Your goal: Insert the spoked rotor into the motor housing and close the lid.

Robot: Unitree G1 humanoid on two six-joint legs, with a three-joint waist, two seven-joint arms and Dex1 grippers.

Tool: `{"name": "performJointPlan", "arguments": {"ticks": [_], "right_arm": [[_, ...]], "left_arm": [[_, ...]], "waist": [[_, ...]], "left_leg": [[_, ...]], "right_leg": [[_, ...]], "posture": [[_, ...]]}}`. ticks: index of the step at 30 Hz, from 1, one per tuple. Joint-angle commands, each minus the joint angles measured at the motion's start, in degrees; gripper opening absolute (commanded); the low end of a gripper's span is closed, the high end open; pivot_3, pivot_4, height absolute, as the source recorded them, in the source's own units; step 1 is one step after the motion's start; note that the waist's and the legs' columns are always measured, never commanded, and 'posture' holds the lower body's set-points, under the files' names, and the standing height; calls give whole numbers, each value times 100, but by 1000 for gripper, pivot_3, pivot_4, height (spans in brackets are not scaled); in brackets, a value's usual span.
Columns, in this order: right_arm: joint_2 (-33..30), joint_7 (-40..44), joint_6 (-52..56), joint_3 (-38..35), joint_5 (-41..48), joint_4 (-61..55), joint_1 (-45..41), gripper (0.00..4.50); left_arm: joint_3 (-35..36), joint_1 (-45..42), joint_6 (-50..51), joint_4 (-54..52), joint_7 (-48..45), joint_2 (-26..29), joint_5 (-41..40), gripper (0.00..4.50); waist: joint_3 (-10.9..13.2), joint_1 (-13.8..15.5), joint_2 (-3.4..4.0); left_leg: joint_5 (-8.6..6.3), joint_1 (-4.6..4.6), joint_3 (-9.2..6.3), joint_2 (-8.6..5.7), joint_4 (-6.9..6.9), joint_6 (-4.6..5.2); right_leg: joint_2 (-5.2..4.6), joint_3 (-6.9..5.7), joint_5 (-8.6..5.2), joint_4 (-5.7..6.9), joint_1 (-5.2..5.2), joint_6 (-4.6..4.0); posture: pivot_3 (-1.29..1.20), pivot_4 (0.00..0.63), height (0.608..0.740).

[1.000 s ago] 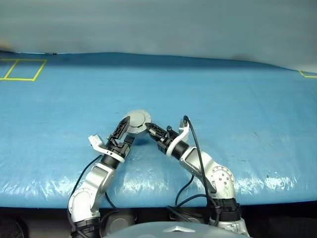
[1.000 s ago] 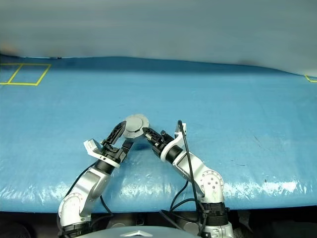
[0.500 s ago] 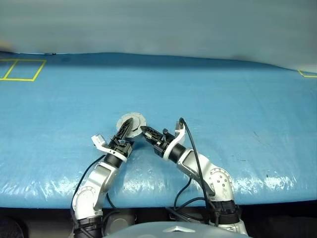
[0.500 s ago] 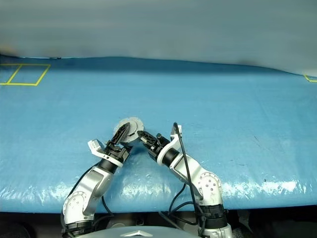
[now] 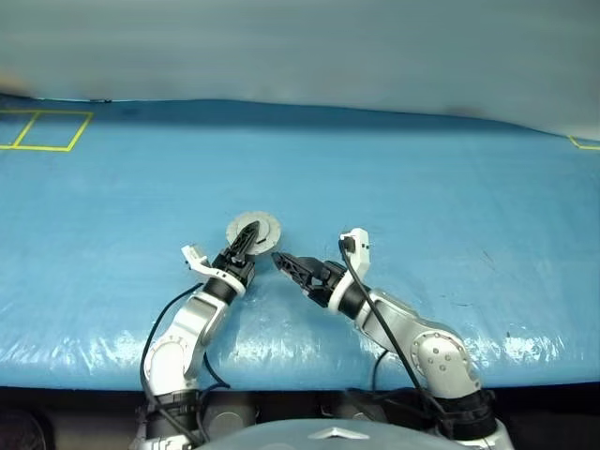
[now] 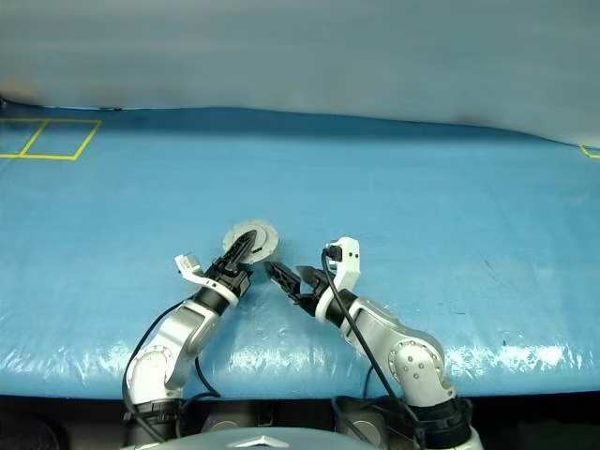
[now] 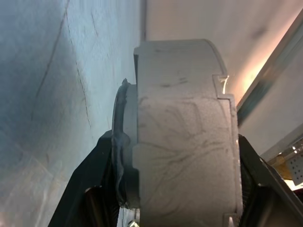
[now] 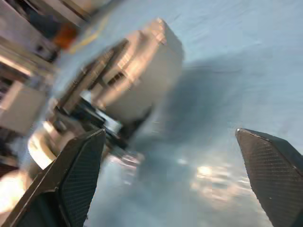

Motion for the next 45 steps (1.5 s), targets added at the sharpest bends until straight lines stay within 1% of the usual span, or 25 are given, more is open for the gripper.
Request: {"name": "performJointPlan", "arguments": {"ticks": [1,6,8,10,13,16,20,26,27,28,31,32,35,39,41,42,43,44,45], "right_arm": [[-158,390,-532,228,-1080,-240,203,4500],[-150,534,-1143,398,-2313,-92,447,4500],[-129,457,-1502,472,-2958,-17,518,4500],[-252,334,-1575,636,-3666,55,544,4500],[-98,370,-1786,617,-4024,131,639,4500],[-148,390,-1878,749,-4640,246,628,4500],[72,438,-1773,706,-4887,347,560,4500],[269,595,-1731,724,-5193,349,539,4500],[303,618,-1715,722,-5213,324,551,4500],[332,641,-1704,720,-5239,305,565,4500],[421,710,-1672,709,-5299,259,616,4500],[452,724,-1667,707,-5309,238,641,4500],[529,793,-1628,684,-5304,178,692,4500],[593,939,-1514,599,-5215,197,767,4500],[582,1015,-1501,590,-5235,237,802,4500],[567,1053,-1494,586,-5253,255,814,4500],[560,1089,-1468,562,-5254,284,821,4500],[543,1117,-1468,545,-5275,319,819,4500],[541,1143,-1477,521,-5279,360,819,4500]], "left_arm": [[299,-712,-149,395,-17,246,301,2362],[560,-1697,-180,1403,-288,611,898,2362],[647,-2273,-387,2061,-421,761,1339,2362],[779,-2846,-633,2763,-600,874,1718,2362],[941,-3435,-779,3568,-870,977,2115,2362],[1009,-4055,-842,4481,-1173,1065,2562,2362],[984,-4724,-981,5556,-1608,1076,3226,2362],[1159,-5102,-1192,6535,-1686,1064,3880,2362],[1213,-5102,-1187,6617,-1677,1074,3937,3093],[1239,-5085,-1167,6662,-1692,1087,4012,3380],[1254,-4938,-966,6651,-1679,1151,4223,4380],[1246,-4844,-891,6593,-1664,1179,4294,4467],[1156,-4342,-508,6199,-1611,1318,4521,4467],[946,-3254,379,5020,-1480,1496,4677,4467],[768,-2574,842,4050,-1470,1545,4677,4467],[656,-2250,1050,3554,-1519,1565,4655,4467],[585,-1908,1254,3055,-1531,1576,4597,4467],[462,-1581,1356,2574,-1518,1601,4638,4467],[357,-1253,1406,2126,-1490,1621,4696,4467]], "waist": [[0,-24,0],[2,-19,-2],[4,-4,-7],[8,9,-13],[14,3,-23],[14,5,-24],[16,5,-27],[19,-27,-29],[18,-29,-29],[18,-29,-29],[17,-39,-29],[17,-47,-29],[10,-106,-25],[-47,-226,-14],[-59,-258,-12],[-69,-269,-12],[-92,-297,-6],[-101,-296,0],[-111,-289,5]], "left_leg": [[1,2,1,2,2,-2],[3,0,1,6,9,-6],[2,-7,2,6,22,-4],[2,-16,2,4,37,-4],[8,-28,4,2,46,-14],[8,-37,6,0,46,-14],[8,-52,4,-1,47,-14],[9,-56,4,1,47,-16],[10,-54,3,2,47,-17],[10,-51,4,2,48,-18],[11,-33,5,3,50,-20],[11,-21,7,4,49,-19],[10,17,17,6,43,-20],[12,46,26,23,37,-25],[7,83,39,38,26,-19],[-2,128,42,42,17,-9],[-5,151,48,48,10,-11],[-6,161,51,52,3,-14],[-5,177,51,52,-3,-17]], "right_leg": [[4,2,1,2,1,0],[11,3,8,4,1,4],[10,3,11,3,1,9],[9,1,13,2,0,13],[8,2,18,-3,-6,21],[6,1,19,-7,-11,24],[3,-5,19,-12,-20,27],[1,-9,18,-10,-23,29],[1,-10,18,-7,-23,29],[1,-9,18,-6,-21,29],[1,-6,18,0,-7,29],[1,-3,18,1,3,29],[0,9,17,4,30,30],[-1,18,12,24,40,19],[-12,26,5,42,60,8],[-15,23,-1,41,93,2],[-17,23,-14,40,106,4],[-19,24,-32,40,109,-20],[-26,23,-36,40,111,-27]], "posture": [[0,150,740],[0,150,740],[0,150,740],[0,150,740],[0,150,740],[0,150,740],[0,150,740],[0,150,740],[0,150,740],[0,150,740],[0,150,740],[0,150,740],[0,150,740],[0,150,740],[0,150,740],[0,150,740],[0,150,740],[0,150,740],[0,150,740]]}}
